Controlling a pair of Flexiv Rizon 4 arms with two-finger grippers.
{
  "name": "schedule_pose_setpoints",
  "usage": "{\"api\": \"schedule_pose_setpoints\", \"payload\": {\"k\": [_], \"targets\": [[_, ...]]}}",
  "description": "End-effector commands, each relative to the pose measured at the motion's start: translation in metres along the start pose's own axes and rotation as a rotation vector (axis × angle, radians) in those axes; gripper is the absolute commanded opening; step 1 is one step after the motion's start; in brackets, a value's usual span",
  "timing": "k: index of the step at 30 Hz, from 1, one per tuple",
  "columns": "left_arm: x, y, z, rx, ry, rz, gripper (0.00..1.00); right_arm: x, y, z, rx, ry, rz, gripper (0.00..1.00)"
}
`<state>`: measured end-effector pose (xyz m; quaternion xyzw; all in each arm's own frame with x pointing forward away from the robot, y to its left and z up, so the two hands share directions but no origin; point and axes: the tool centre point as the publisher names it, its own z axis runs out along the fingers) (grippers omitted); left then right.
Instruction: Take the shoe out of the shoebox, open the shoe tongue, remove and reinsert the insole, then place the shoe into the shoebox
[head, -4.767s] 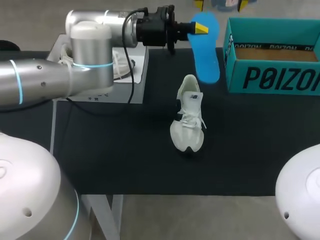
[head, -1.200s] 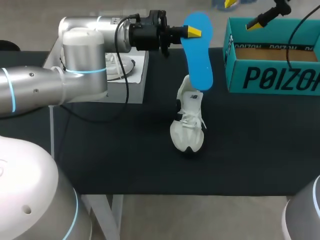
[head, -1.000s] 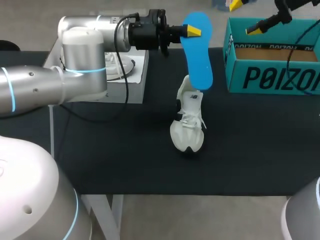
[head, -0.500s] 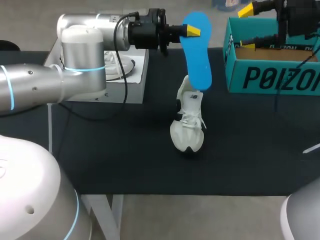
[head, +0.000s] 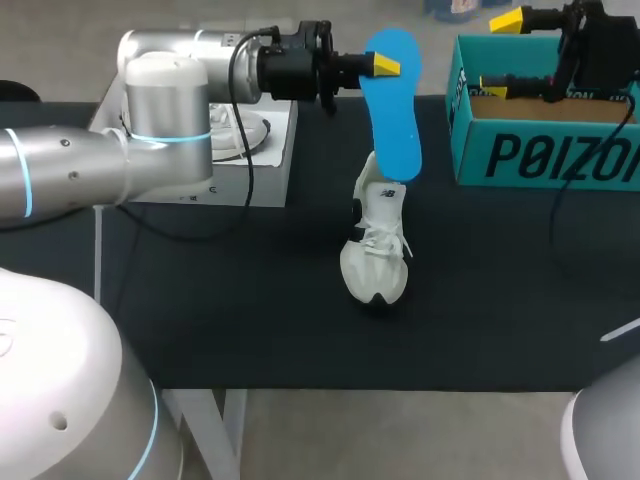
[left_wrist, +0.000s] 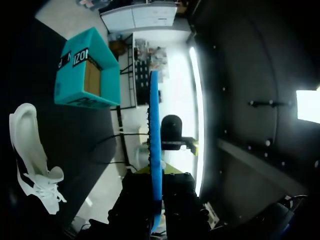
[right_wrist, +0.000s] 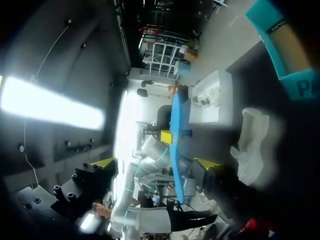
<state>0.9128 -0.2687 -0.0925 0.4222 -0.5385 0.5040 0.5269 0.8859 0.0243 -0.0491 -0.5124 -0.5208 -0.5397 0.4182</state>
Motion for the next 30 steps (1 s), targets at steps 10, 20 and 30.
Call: {"api": "schedule_pose_setpoints", "payload": {"k": [10, 20, 30], "targets": [[0.013, 0.009, 0.008, -0.034, -0.118, 0.491, 0.00, -0.011, -0.001, -0.001, -0.005, 0.010, 0.037, 1.00], [0.010, 0.006, 0.007, -0.040, -0.091, 0.467, 0.00, -0.011, -0.002, -0.003, -0.002, 0.010, 0.051, 1.00], [0.030, 0.019, 0.011, -0.041, -0.095, 0.883, 0.00, -0.013, -0.002, -0.006, -0.013, 0.011, 0.062, 1.00]]}}
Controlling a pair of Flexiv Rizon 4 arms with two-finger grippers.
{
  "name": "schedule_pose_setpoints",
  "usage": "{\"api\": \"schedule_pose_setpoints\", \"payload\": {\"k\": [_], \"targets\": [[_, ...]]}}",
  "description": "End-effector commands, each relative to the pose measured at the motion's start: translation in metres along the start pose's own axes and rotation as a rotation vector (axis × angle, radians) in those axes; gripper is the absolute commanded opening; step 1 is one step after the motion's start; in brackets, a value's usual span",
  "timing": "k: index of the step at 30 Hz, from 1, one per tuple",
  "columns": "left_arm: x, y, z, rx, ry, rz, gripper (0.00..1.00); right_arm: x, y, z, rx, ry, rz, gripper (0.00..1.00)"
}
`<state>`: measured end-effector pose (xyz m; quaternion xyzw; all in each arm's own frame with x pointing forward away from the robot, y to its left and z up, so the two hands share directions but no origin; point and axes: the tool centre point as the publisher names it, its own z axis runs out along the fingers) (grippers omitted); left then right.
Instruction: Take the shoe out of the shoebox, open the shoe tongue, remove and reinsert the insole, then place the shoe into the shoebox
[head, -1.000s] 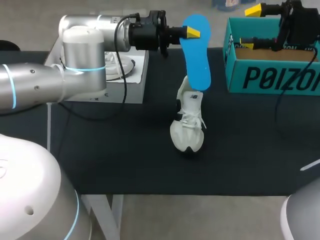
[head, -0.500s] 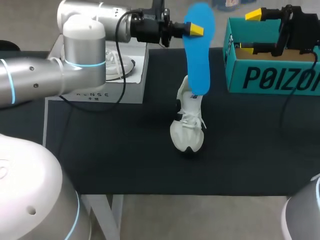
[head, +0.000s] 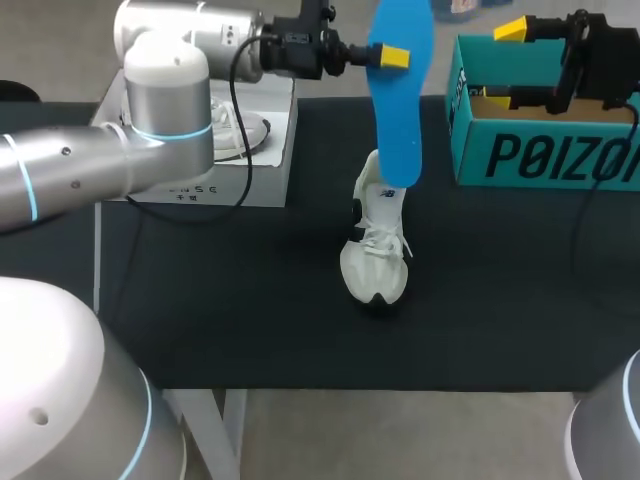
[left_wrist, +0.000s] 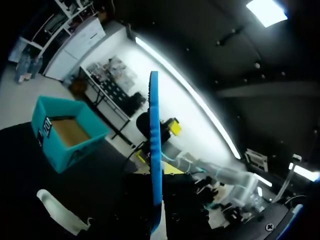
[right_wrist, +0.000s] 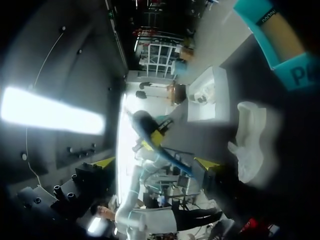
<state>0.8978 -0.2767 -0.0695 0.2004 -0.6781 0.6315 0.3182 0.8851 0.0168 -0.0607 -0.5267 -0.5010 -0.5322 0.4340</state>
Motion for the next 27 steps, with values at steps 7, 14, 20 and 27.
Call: {"api": "schedule_pose_setpoints", "payload": {"k": [7, 14, 20, 27], "targets": [[0.010, 0.001, -0.001, 0.003, -0.061, 0.165, 0.00, -0.003, 0.001, 0.003, -0.001, 0.006, 0.011, 1.00], [0.024, 0.007, 0.004, -0.031, 0.102, 0.598, 0.00, -0.004, 0.001, 0.004, 0.002, 0.007, 0.014, 1.00], [0.028, 0.008, 0.002, -0.027, 0.128, 0.690, 0.00, -0.006, 0.000, 0.002, -0.003, 0.009, 0.017, 1.00], [0.028, 0.008, 0.002, -0.027, 0.128, 0.690, 0.00, -0.005, 0.000, -0.001, -0.013, 0.014, 0.018, 1.00]]}}
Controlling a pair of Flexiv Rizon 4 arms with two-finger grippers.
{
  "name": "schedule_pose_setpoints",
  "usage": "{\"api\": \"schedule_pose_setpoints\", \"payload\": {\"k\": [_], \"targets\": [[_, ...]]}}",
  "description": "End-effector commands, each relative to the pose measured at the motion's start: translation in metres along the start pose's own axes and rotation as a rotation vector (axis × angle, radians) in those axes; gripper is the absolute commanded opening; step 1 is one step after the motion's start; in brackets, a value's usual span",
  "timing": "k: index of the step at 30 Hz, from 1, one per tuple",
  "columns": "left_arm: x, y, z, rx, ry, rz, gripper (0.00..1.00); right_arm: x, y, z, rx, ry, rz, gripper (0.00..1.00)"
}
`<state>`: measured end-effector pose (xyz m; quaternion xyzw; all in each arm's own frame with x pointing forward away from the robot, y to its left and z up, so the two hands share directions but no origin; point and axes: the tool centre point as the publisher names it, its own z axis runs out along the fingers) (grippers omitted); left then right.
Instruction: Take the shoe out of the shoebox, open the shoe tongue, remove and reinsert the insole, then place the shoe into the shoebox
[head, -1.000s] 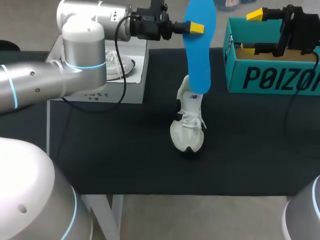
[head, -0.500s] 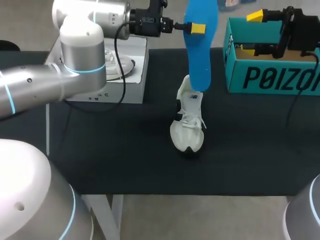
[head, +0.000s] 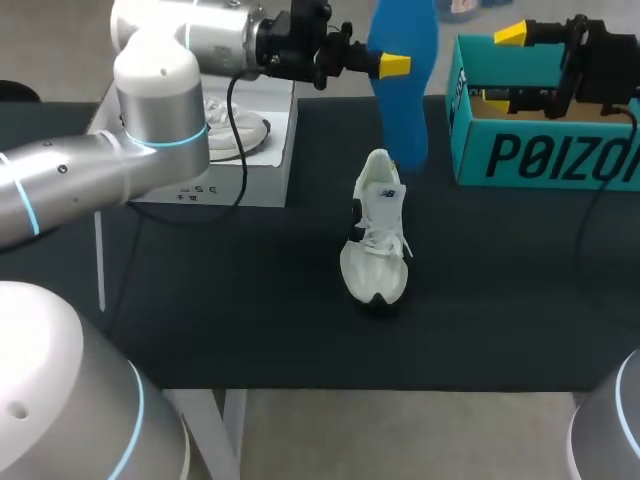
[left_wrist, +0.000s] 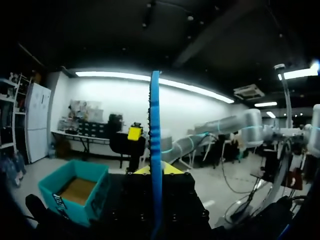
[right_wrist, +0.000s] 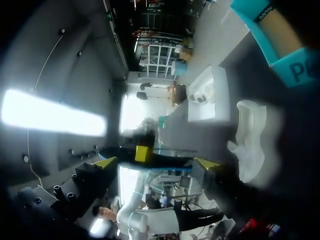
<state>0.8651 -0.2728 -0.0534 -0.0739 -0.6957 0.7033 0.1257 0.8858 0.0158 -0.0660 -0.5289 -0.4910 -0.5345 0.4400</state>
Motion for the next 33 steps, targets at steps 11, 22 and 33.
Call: {"api": "schedule_pose_setpoints", "payload": {"k": [11, 22, 33], "targets": [[0.018, -0.025, -0.002, -0.196, -0.127, 0.624, 0.00, 0.000, -0.001, -0.002, -0.011, -0.002, 0.002, 1.00], [0.019, -0.027, -0.002, -0.134, -0.144, 0.752, 0.00, 0.000, -0.001, -0.003, -0.016, -0.005, 0.005, 1.00], [0.014, -0.036, -0.006, -0.108, -0.060, 0.992, 0.00, -0.003, -0.002, -0.001, -0.014, -0.007, 0.012, 1.00]]}}
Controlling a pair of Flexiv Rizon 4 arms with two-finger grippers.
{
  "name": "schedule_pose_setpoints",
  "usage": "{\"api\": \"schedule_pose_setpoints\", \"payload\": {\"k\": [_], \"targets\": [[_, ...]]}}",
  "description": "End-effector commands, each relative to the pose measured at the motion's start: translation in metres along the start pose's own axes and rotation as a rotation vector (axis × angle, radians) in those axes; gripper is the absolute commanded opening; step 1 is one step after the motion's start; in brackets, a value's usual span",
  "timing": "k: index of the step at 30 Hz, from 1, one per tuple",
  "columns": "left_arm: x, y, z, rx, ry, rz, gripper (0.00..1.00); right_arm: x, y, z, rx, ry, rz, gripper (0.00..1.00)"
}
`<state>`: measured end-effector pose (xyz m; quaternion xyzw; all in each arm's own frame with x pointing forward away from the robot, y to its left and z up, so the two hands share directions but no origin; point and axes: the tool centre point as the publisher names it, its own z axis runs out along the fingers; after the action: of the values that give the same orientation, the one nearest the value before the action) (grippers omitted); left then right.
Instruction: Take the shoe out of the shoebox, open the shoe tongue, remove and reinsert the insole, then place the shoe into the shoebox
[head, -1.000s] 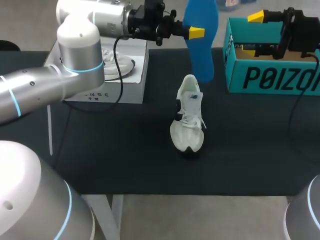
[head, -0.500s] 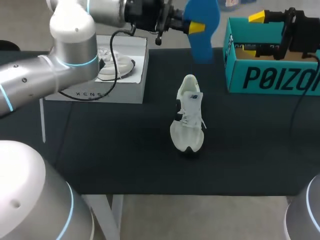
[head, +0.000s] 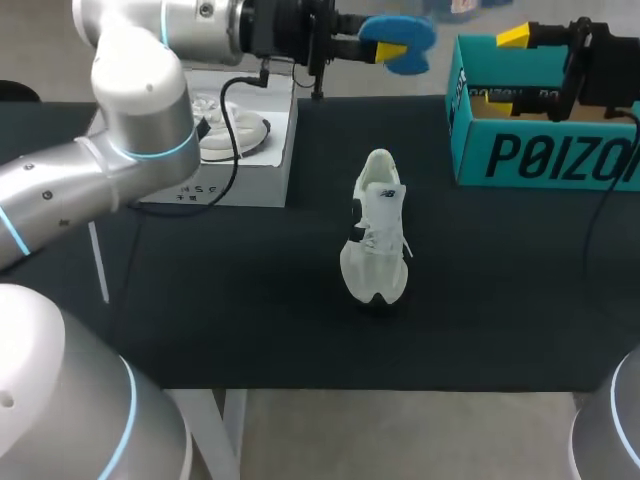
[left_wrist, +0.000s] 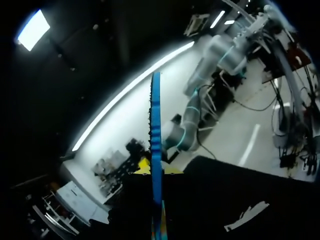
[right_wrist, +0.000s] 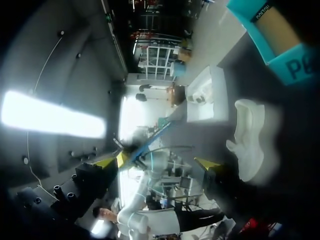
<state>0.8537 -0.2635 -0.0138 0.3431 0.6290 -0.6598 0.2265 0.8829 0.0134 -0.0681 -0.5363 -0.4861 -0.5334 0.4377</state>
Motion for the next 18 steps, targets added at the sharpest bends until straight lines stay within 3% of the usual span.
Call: {"api": "schedule_pose_setpoints", "payload": {"k": [1, 10, 11, 12, 13, 14, 18], "targets": [[0.0008, 0.0032, -0.0004, 0.000, 0.029, 0.094, 0.00, -0.0004, 0.0008, 0.0014, -0.002, 0.000, 0.001, 1.00], [0.0008, 0.0032, -0.0004, 0.000, 0.029, 0.094, 0.00, -0.0030, 0.0010, 0.0010, -0.004, -0.001, 0.011, 1.00], [0.0006, 0.0030, -0.0018, 0.026, 0.008, 0.145, 0.00, -0.0032, 0.0011, 0.0016, -0.002, -0.002, 0.011, 1.00], [0.0006, 0.0044, -0.0027, -0.024, 0.008, 0.226, 0.00, -0.0031, 0.0011, 0.0023, 0.000, -0.002, 0.011, 1.00], [0.0008, 0.0062, -0.0020, 0.014, 0.015, 0.279, 0.00, -0.0030, 0.0011, 0.0025, 0.002, -0.003, 0.011, 1.00], [0.0009, 0.0070, -0.0030, -0.008, -0.012, 0.338, 0.00, -0.0028, 0.0011, 0.0027, 0.002, -0.003, 0.011, 1.00], [-0.0018, 0.0102, -0.0006, -0.002, 0.008, 0.341, 0.00, -0.0017, -0.0010, 0.0019, 0.001, -0.006, 0.011, 1.00]]}}
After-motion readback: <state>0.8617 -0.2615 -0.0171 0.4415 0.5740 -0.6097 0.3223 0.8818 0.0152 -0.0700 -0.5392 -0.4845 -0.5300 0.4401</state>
